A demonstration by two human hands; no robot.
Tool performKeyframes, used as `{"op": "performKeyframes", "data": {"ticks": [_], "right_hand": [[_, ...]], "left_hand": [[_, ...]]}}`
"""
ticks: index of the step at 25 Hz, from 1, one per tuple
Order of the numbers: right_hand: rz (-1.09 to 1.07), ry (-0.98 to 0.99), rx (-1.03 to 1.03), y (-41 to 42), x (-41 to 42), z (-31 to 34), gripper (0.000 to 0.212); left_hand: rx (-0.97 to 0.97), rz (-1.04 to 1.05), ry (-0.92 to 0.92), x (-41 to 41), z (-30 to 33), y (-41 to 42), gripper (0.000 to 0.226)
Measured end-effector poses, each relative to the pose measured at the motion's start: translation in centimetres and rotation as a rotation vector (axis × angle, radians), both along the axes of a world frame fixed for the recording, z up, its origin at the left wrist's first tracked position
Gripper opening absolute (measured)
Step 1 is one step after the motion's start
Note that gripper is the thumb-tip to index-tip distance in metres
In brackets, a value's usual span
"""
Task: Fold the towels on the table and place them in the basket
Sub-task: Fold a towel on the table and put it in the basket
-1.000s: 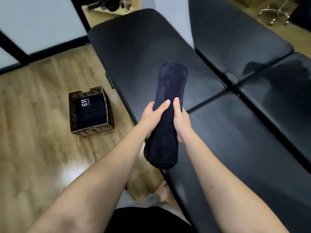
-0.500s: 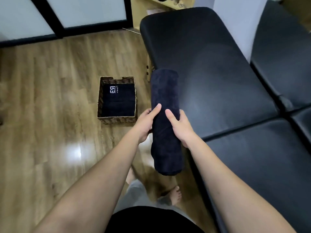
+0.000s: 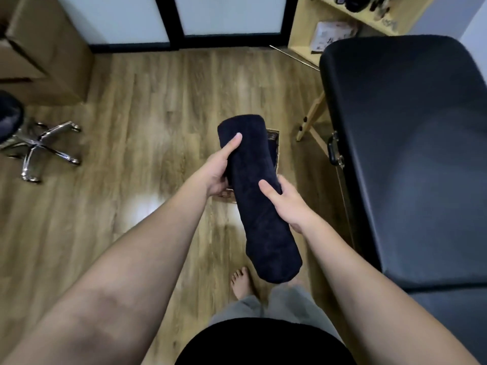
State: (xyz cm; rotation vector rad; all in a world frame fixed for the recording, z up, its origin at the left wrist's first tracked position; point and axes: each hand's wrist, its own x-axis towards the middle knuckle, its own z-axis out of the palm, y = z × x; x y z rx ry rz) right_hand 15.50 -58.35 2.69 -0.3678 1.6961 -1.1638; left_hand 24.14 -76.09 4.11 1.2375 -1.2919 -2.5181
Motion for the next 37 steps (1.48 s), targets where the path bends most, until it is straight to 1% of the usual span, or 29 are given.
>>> {"op": "performKeyframes", "data": {"ticks": [2, 4, 6, 9, 10, 12, 15, 16, 17, 19, 20, 21, 24, 27, 28, 29, 30, 31, 33, 34, 35, 37], "right_hand": [[0.043, -0.047, -0.010, -2.2, -0.7, -0.5, 0.032], [0.091, -0.049, 0.006, -4.5, -1.7, -1.2, 0.034], [0.118, -0.027, 0.030, -6.8, -2.6, -2.1, 0.042], [0.148, 0.064, 0.067, -10.1, -4.0, -3.8, 0.055], [0.176, 0.090, 0.071, -11.1, -4.5, -4.1, 0.060], [0.243, 0.105, 0.086, -13.7, -6.4, -4.8, 0.069], [0.321, 0.141, 0.128, -17.4, -10.2, -6.1, 0.077], [0.347, 0.162, 0.147, -18.6, -11.7, -6.6, 0.079], [0.374, 0.191, 0.167, -19.6, -13.0, -7.2, 0.080], [0.419, 0.235, 0.204, -21.0, -15.7, -8.6, 0.079], [0.451, 0.249, 0.219, -21.7, -16.9, -9.3, 0.079], [0.489, 0.256, 0.237, -22.2, -17.8, -10.1, 0.080], [0.559, 0.269, 0.303, -23.6, -19.5, -12.5, 0.084], [0.527, 0.245, 0.354, -24.4, -19.5, -14.3, 0.081], [0.512, 0.252, 0.366, -24.6, -19.4, -15.2, 0.079], [0.516, 0.265, 0.385, -24.8, -19.2, -15.9, 0.077], [0.532, 0.281, 0.408, -25.1, -19.1, -16.8, 0.075], [0.561, 0.305, 0.436, -25.3, -19.1, -17.7, 0.075], [0.660, 0.363, 0.478, -25.4, -19.3, -19.5, 0.074], [0.718, 0.395, 0.496, -25.4, -19.4, -20.5, 0.074], [0.778, 0.425, 0.510, -25.6, -19.6, -21.4, 0.075], [0.872, 0.470, 0.536, -26.0, -20.1, -23.8, 0.077]], "left_hand": [[0.061, 0.050, 0.049, 0.3, -0.8, -1.6, 0.073], [0.085, 0.143, 0.065, 0.0, -1.7, -3.0, 0.071], [0.076, 0.257, 0.050, -0.6, -2.8, -4.3, 0.067], [0.029, 0.442, -0.011, -2.8, -4.5, -6.6, 0.053], [0.018, 0.495, -0.021, -3.5, -5.0, -7.4, 0.053], [0.012, 0.558, -0.047, -5.1, -6.2, -9.6, 0.066], [0.101, 0.523, -0.061, -7.9, -8.0, -13.1, 0.094], [0.132, 0.505, -0.066, -8.8, -8.5, -14.0, 0.098], [0.152, 0.501, -0.049, -9.5, -8.8, -14.6, 0.092], [0.195, 0.479, -0.015, -10.8, -9.8, -15.5, 0.065], [0.220, 0.457, -0.010, -11.3, -10.5, -16.0, 0.056], [0.241, 0.436, -0.034, -11.6, -11.1, -16.3, 0.052], [0.276, 0.366, -0.168, -12.2, -12.8, -18.2, 0.051], [0.256, 0.325, -0.325, -12.4, -15.1, -20.7, 0.047], [0.222, 0.319, -0.367, -12.4, -16.1, -21.7, 0.053], [0.153, 0.320, -0.422, -12.1, -17.1, -22.4, 0.065], [0.019, 0.290, -0.493, -11.7, -18.4, -23.1, 0.079], [-0.175, 0.185, -0.558, -11.1, -19.8, -23.7, 0.087], [-0.668, -0.189, -0.651, -10.0, -22.4, -24.8, 0.086], [-0.884, -0.406, -0.652, -9.6, -23.3, -25.2, 0.083], [-1.030, -0.614, -0.620, -9.4, -24.3, -25.8, 0.081], [-1.145, -0.934, -0.529, -9.9, -26.4, -26.6, 0.082]]}}
